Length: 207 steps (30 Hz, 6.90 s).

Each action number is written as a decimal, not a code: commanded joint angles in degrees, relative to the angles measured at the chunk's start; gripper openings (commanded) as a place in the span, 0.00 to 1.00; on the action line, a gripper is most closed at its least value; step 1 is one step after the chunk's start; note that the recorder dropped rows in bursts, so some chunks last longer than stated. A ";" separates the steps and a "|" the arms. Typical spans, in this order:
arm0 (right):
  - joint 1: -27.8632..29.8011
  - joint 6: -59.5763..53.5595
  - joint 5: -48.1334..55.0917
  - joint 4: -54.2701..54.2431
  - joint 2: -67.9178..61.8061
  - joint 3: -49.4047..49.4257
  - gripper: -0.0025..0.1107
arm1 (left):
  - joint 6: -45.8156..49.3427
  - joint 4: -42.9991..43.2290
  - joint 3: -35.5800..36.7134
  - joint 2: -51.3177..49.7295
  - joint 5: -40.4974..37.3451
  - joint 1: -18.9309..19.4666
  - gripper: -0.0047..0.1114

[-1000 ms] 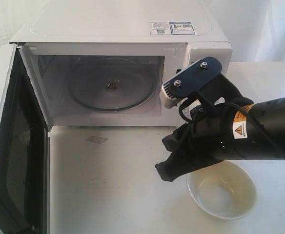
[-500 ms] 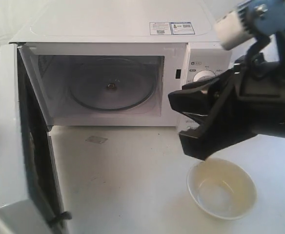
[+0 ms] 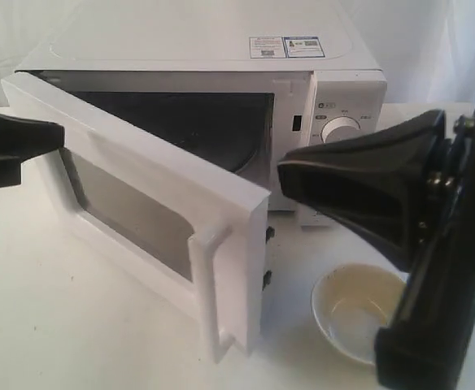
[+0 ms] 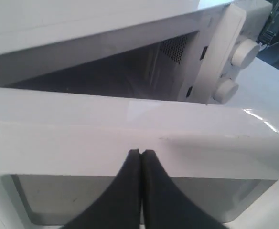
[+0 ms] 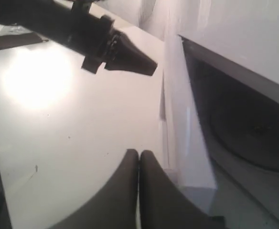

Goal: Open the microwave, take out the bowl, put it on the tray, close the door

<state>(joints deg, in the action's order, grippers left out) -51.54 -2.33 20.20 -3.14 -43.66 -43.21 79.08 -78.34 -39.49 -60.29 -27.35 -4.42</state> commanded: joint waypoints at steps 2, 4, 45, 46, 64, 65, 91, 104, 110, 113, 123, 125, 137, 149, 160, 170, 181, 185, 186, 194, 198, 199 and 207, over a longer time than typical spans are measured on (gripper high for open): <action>-2.13 -0.39 -6.35 -1.89 -2.68 2.58 0.02 | 7.14 -7.49 -2.58 -4.65 -1.86 -0.37 0.04; -2.77 -0.39 -7.63 -2.27 -3.80 2.85 0.02 | 8.87 -8.92 -2.99 -6.10 -2.00 -0.66 0.04; -1.92 -22.98 -90.16 -37.84 -56.41 2.54 0.02 | -19.28 13.86 -7.25 3.85 -21.07 -5.09 0.04; -1.34 -22.98 -90.16 -37.96 -57.07 1.82 0.02 | -19.28 13.98 -7.25 3.85 -21.48 -5.09 0.04; 3.52 -22.88 -90.16 -38.11 -63.30 -7.36 0.02 | -20.88 14.06 -7.14 3.85 -23.25 -5.09 0.04; 3.54 -22.88 -90.16 -37.99 -63.72 -7.63 0.02 | -20.88 14.06 -7.14 3.85 -23.25 -5.09 0.04; 1.79 -24.17 -90.16 -37.52 -62.12 -8.26 0.02 | -21.70 14.50 -7.14 3.85 -23.09 -5.09 0.04; -7.29 -32.06 -87.28 -49.08 -48.93 1.60 0.02 | -3.55 -9.00 7.95 14.57 -12.05 -5.09 0.04; -7.29 -31.95 -87.28 -50.93 -48.93 1.60 0.02 | 2.13 -14.52 12.77 16.31 -12.28 -5.09 0.04; -7.29 -31.95 -87.39 -50.93 -48.93 1.60 0.02 | 2.13 -13.04 13.49 16.31 -13.41 -5.09 0.04; -7.29 -31.95 -87.39 -50.93 -48.93 1.60 0.02 | 2.13 -11.40 13.49 16.31 -13.16 -5.09 0.04; -7.29 -31.95 -87.39 -50.93 -48.93 1.60 0.02 | 2.13 -11.40 13.49 16.31 -13.16 -5.09 0.04; -7.29 -31.33 -87.51 -50.93 -48.93 1.60 0.02 | -6.28 -0.99 13.03 36.95 2.30 2.33 0.04; -7.29 -31.33 -87.47 -50.93 -48.93 1.60 0.02 | -15.31 15.40 13.17 48.29 -12.80 3.17 0.04; -7.29 -31.33 -87.36 -50.93 -48.93 1.60 0.02 | -86.84 67.84 24.17 53.21 7.94 6.86 0.04; -7.29 -31.33 -87.36 -50.93 -48.93 1.60 0.02 | -90.92 73.25 35.44 59.87 21.91 7.69 0.04; -7.29 -31.33 -87.36 -50.93 -48.93 1.60 0.02 | -90.88 78.66 39.49 60.29 19.10 7.69 0.04; -7.29 -31.33 -87.36 -50.93 -48.93 1.60 0.02 | -90.88 78.34 39.49 60.29 14.63 7.69 0.04; -7.29 -31.33 -87.36 -50.93 -48.93 1.60 0.02 | -90.88 78.34 39.49 60.29 14.74 7.69 0.04; -7.29 -31.33 -87.36 -50.93 -48.93 1.60 0.02 | -90.88 78.34 39.49 60.29 15.27 7.69 0.04; -7.29 -31.33 -87.46 -50.93 -48.93 1.60 0.02 | -90.88 78.34 39.49 60.29 15.27 7.69 0.04; -7.29 -31.33 -87.46 -50.93 -48.93 1.60 0.02 | -90.88 78.34 39.49 60.29 15.27 7.69 0.04; -7.29 -31.33 -87.46 -50.93 -48.93 1.60 0.02 | -90.88 78.34 39.49 60.29 15.27 7.69 0.04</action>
<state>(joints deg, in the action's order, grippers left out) -58.70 -33.68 -67.43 -54.05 -92.97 -42.13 -11.44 0.00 -0.22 -0.24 -11.89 3.06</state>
